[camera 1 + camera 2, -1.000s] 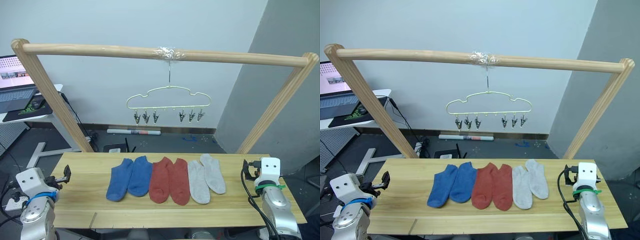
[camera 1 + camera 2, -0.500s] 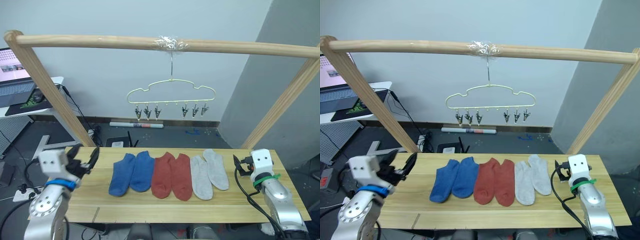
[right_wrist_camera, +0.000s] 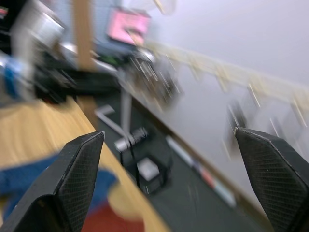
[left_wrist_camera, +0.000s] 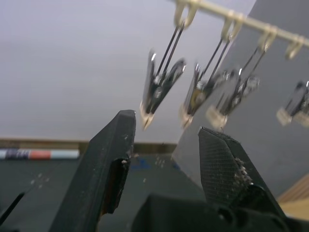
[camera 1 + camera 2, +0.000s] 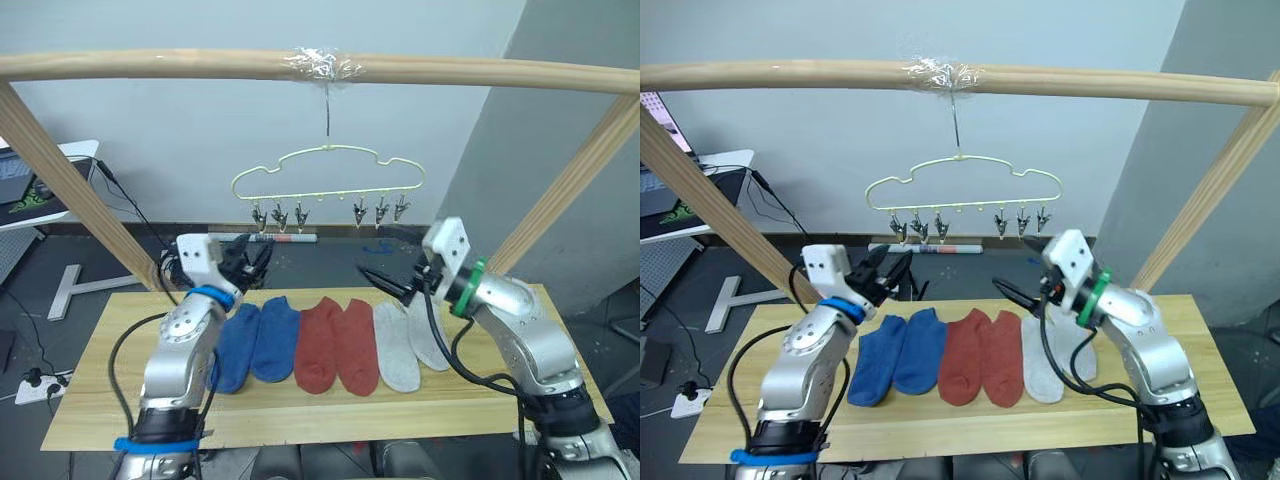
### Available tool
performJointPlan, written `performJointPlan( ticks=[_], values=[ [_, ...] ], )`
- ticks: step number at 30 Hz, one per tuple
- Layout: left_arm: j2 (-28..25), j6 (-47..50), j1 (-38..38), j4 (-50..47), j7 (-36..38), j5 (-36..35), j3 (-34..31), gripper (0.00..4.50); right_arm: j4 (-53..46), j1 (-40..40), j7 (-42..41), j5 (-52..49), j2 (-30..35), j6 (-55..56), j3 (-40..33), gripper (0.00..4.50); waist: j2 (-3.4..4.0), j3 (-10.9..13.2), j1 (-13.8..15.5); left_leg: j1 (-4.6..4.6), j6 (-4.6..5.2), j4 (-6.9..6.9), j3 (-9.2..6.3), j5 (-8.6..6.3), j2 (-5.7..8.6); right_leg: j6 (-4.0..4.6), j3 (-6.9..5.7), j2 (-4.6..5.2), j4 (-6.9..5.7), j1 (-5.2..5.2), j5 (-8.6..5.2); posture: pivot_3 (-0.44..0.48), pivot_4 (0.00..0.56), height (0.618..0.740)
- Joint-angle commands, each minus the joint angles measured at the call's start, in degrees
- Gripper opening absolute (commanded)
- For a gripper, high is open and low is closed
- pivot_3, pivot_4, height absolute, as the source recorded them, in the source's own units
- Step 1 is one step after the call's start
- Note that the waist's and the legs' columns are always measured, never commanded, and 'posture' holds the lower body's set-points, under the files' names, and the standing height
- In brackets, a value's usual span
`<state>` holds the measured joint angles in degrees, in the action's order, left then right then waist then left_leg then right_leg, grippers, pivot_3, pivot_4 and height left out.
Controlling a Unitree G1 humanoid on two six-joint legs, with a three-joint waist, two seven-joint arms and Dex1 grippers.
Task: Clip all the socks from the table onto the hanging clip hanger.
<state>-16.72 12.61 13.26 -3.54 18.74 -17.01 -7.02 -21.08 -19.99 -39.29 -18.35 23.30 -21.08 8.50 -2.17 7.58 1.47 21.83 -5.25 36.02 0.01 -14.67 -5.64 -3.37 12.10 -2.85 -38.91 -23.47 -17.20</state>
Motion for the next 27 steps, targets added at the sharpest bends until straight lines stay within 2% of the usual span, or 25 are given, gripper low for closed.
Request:
performJointPlan(
  ticks=[1,6,17,27],
  values=[
    [1.63,-1.98,2.38,1.34,-0.73,-0.10,-0.70,2.40,-1.29,-1.82,1.22,-0.27,-1.50,-2.19,1.29,4.50,0.06,0.04,0.15,0.07,-0.01,-0.02,0.01,0.00,-0.01,0.04,-0.09,0.04,-0.01,-0.03,-0.03,0.098,0.163,0.740],
    [3.84,-3.51,6.18,4.48,-2.73,0.37,-1.45,2.40,-2.74,-5.99,1.49,-1.16,-3.91,-4.45,2.57,4.50,0.15,0.51,0.02,0.20,-0.01,-0.01,-0.08,0.00,-0.02,0.08,-0.24,0.05,-0.10,-0.16,-0.05,0.093,0.173,0.740],
    [4.36,-5.41,10.32,6.05,-3.62,1.71,-1.45,2.40,-0.78,-10.07,0.66,-1.25,-4.94,-4.27,2.32,4.50,0.16,1.02,-0.04,0.19,-0.01,0.06,-0.14,0.01,-0.02,0.08,-0.28,0.05,-0.07,-0.06,-0.05,0.092,0.181,0.740],
    [4.13,-6.64,10.37,6.39,-4.77,3.02,-1.15,2.40,-1.00,-9.52,0.56,-1.40,-4.46,-4.44,2.07,4.50,0.20,1.41,-0.03,0.20,-0.01,0.03,-0.16,0.00,-0.02,0.08,-0.29,0.05,-0.07,-0.07,-0.05,0.098,0.188,0.740]
  ],
)
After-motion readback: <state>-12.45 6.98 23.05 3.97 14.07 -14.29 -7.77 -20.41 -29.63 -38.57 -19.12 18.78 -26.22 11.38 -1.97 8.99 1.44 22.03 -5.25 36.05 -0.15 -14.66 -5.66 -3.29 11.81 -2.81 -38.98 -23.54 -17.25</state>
